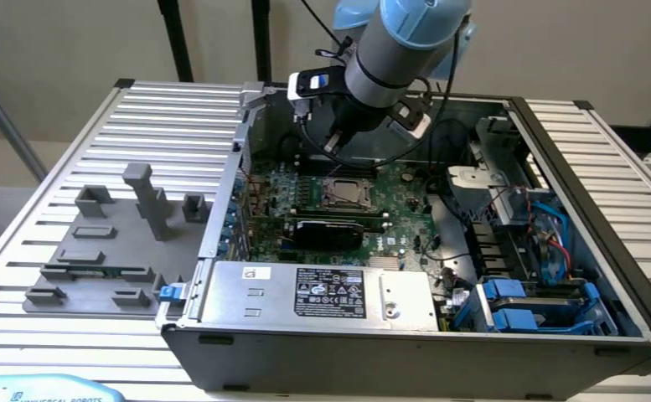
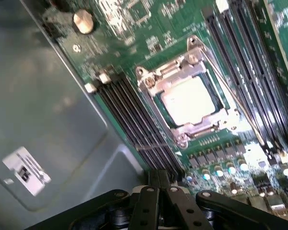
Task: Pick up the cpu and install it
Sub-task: 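Install the first cpu locking lever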
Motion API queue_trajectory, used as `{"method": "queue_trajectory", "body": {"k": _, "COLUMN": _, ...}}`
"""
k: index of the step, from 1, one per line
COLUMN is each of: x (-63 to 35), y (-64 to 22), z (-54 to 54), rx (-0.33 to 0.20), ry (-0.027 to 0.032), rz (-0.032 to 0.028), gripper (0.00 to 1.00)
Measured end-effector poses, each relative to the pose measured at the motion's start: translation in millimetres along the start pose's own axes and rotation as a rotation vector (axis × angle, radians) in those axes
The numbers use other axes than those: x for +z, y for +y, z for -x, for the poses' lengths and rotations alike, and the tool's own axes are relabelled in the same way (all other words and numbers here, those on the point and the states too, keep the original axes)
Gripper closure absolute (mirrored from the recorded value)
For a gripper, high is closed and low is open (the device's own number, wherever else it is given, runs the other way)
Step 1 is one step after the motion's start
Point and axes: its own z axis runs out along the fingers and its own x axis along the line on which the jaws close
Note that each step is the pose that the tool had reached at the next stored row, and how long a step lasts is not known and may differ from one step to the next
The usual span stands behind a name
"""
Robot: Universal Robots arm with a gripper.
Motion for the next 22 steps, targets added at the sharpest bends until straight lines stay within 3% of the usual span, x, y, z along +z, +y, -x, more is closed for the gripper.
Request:
{"method": "queue_trajectory", "body": {"k": 5, "x": 2.6, "y": 3.9, "z": 2.5, "rx": 0.0, "ry": 0.0006, "rz": 0.0001, "gripper": 0.89}}
{"method": "queue_trajectory", "body": {"k": 15, "x": 20.4, "y": 4.1, "z": 10.8, "rx": -0.003, "ry": 0.0019, "rz": 0.0033, "gripper": 0.89}}
{"method": "queue_trajectory", "body": {"k": 22, "x": 29.7, "y": 6.6, "z": 11.4, "rx": -0.011, "ry": -0.0008, "rz": 0.0023, "gripper": 0.89}}
